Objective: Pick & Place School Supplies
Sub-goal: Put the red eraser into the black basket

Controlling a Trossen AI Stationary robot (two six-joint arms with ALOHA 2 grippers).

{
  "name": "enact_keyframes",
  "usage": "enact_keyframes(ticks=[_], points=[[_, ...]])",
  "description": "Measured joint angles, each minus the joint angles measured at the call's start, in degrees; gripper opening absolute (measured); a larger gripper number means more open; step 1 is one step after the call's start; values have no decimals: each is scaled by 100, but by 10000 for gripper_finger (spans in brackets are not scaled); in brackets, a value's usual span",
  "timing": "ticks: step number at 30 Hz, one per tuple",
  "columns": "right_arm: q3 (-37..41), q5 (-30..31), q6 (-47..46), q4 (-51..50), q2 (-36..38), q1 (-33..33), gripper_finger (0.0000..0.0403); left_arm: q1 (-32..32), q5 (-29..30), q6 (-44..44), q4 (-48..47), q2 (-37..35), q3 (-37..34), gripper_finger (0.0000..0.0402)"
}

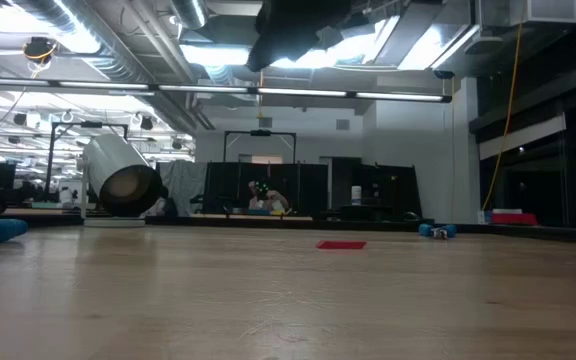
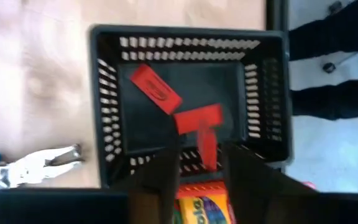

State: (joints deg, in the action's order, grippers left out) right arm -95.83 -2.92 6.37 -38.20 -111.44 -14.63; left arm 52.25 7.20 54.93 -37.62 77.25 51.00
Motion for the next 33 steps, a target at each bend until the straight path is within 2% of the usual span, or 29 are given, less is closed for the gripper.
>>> enact_keyframes(ticks=[5, 9, 13, 16, 23, 33], points=[[0, 25, -51, -428, 0, 4, 104, -33, 468, -158, -213, -103, 40, 204], [319, 64, -264, -541, 9, 124, 104, -48, 921, -275, -1029, -153, 235, 242], [1055, 38, -344, -377, 7, 383, 104, -152, 1680, -220, -1963, -196, 544, 242], [1655, 11, -433, -144, -1, 584, 104, -282, 2085, -256, -2297, -267, 720, 231], [2326, -58, -294, 367, 0, 1001, 104, -616, 2174, -365, -2364, -410, 748, 218], [2446, -306, -100, 724, 0, 1080, 104, -745, 2138, -359, -2366, -413, 748, 217]])
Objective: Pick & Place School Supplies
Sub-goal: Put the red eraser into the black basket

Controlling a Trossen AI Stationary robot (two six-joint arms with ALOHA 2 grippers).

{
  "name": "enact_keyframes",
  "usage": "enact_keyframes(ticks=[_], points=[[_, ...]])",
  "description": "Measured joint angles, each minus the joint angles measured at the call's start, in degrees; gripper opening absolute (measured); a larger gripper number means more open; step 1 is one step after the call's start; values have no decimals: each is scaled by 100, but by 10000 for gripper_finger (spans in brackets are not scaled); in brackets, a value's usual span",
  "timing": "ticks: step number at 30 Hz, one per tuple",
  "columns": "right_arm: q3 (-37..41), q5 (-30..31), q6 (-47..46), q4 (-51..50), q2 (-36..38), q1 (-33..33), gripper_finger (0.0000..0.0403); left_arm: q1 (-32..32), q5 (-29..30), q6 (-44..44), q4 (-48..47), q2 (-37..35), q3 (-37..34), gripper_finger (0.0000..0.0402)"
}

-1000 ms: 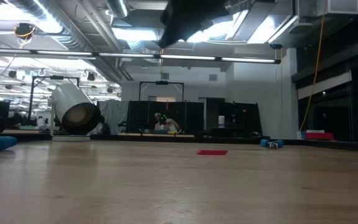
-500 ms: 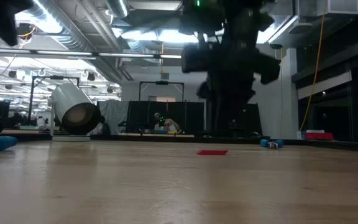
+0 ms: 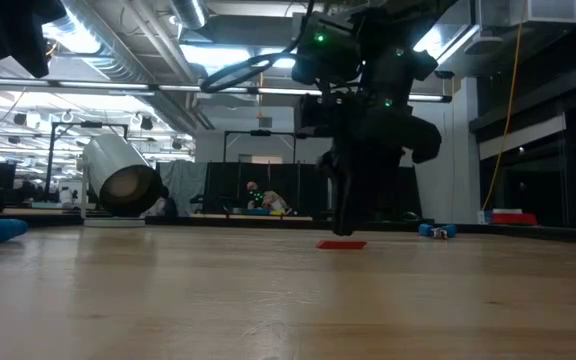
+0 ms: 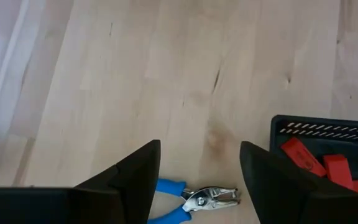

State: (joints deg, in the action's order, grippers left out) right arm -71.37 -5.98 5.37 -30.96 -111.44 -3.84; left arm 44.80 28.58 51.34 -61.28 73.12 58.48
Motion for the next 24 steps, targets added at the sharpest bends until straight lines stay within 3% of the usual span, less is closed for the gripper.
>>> enact_keyframes(ticks=[24], points=[[496, -100, -27, 725, 28, 178, 104, 4, 39, 56, -7, 0, 0, 214]])
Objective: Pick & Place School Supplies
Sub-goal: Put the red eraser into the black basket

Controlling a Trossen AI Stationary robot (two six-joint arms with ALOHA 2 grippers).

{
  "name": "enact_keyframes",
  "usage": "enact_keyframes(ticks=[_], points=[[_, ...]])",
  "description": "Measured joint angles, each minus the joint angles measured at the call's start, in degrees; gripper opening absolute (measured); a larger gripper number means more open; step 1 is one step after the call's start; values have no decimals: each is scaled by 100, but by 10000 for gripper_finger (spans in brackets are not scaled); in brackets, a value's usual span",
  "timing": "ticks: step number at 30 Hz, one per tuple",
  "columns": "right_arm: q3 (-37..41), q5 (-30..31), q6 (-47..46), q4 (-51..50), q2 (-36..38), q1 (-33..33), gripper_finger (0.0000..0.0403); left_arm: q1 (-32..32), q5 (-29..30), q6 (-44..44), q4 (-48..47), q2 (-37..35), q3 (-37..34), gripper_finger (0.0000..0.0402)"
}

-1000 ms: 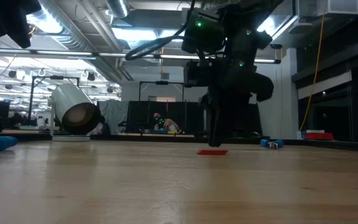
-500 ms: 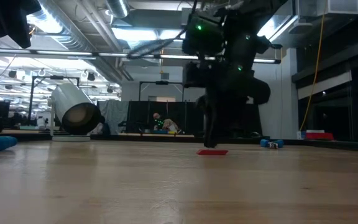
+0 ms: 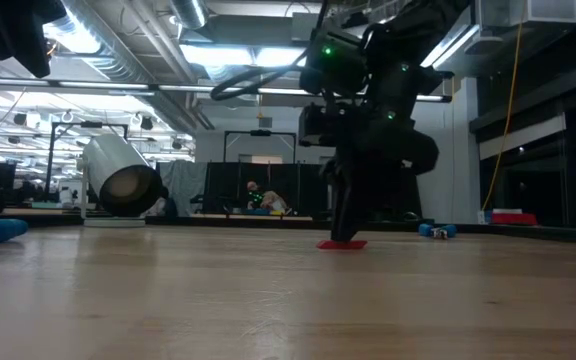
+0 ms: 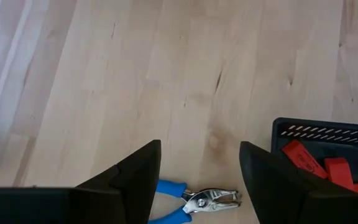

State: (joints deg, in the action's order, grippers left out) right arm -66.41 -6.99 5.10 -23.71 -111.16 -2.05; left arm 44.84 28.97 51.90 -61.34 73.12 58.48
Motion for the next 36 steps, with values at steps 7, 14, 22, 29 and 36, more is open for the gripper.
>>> enact_keyframes(ticks=[7, 14, 22, 29, 36], points=[[2, -62, 184, 33, -14, 178, 104, 0, -2, 149, 2, -1, 0, 214], [13, 114, 308, 44, -43, 288, 104, 0, -9, 257, 3, -2, 0, 214], [13, 75, 314, 38, -42, 279, 99, 0, -13, 306, 4, -2, 1, 214], [10, 63, 383, 12, 9, 33, 18, 0, -13, 302, -22, -2, 0, 214], [-250, 150, -184, 35, 804, -486, 18, -1, 211, 98, -21, -105, 2, 215]])
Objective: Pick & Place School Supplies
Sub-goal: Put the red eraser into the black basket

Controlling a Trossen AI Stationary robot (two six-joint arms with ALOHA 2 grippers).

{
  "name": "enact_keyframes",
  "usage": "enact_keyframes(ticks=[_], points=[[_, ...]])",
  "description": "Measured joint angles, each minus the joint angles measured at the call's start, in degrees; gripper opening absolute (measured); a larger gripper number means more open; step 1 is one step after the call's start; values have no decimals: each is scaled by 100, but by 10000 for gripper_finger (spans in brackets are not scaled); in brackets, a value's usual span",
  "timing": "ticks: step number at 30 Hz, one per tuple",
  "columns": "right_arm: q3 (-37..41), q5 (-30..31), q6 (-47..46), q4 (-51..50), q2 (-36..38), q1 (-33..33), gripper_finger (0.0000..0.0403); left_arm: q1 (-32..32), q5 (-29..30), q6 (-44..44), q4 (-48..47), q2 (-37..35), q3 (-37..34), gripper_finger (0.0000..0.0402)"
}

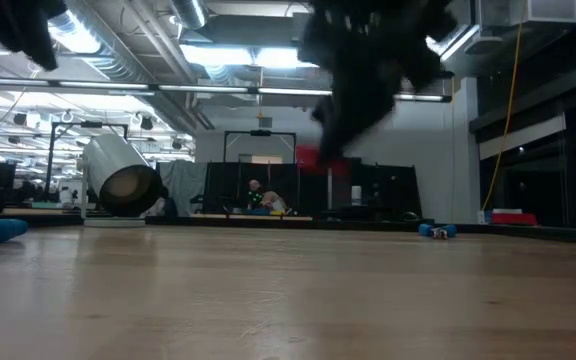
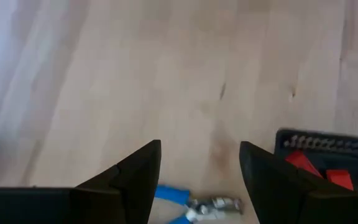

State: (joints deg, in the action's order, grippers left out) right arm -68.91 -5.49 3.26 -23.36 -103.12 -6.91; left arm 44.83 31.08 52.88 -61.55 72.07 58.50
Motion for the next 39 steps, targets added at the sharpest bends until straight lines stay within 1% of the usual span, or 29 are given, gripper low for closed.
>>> enact_keyframes(ticks=[2, 4, 7, 9, 11, 12, 13, 14, 16, 17, 19, 20, 23, 26, 33, 36, 39], points=[[-152, 264, -168, -7, 329, -8, 18, -52, 228, -134, 21, -110, 0, 214], [-331, 394, -320, -23, 713, 52, 18, -170, 485, -316, 105, -280, 1, 214], [-655, 745, -427, 54, 1262, 141, 18, -447, 987, -838, 299, -584, 144, 214], [-862, 962, -318, 137, 1421, 192, 18, -721, 1466, -1585, 722, -788, 271, 214], [-1055, 995, -135, 228, 1441, 245, 18, -1106, 1758, -2714, 1507, -956, 348, 214], [-1129, 941, -78, 359, 1430, 263, 18, -1362, 1678, -3290, 2073, -1027, 350, 214], [-1190, 831, -21, 531, 1418, 286, 18, -1694, 1413, -3830, 2606, -1073, 350, 214], [-1209, 707, 8, 671, 1400, 316, 18, -2051, 1027, -4240, 3144, -1086, 350, 214], [-1207, 591, 31, 718, 1376, 344, 18, -2700, 228, -4691, 4092, -1050, 350, 214], [-1200, 590, 49, 670, 1366, 353, 18, -2963, 4, -4837, 4431, -1000, 350, 214], [-1199, 595, 160, 658, 1363, 360, 18, -3279, -238, -5116, 4892, -930, 350, 214], [-1199, 611, 169, 713, 1366, 360, 18, -3375, -312, -5210, 5009, -895, 350, 214], [-1201, 609, 171, 750, 1367, 347, 18, -3579, -833, -5257, 5248, -677, 354, 214], [-1201, 591, 173, 780, 1367, 342, 18, -3619, -1028, -5223, 5317, -420, 348, 210], [-1201, 652, 213, 951, 1367, 353, 18, -3588, -1046, -5131, 5523, -151, 343, 186], [-1201, 648, 229, 972, 1367, 349, 18, -3588, -1024, -5017, 5515, -153, 343, 163], [-1201, 633, 234, 969, 1367, 351, 18, -3588, -1008, -5007, 5524, -153, 343, 125]])
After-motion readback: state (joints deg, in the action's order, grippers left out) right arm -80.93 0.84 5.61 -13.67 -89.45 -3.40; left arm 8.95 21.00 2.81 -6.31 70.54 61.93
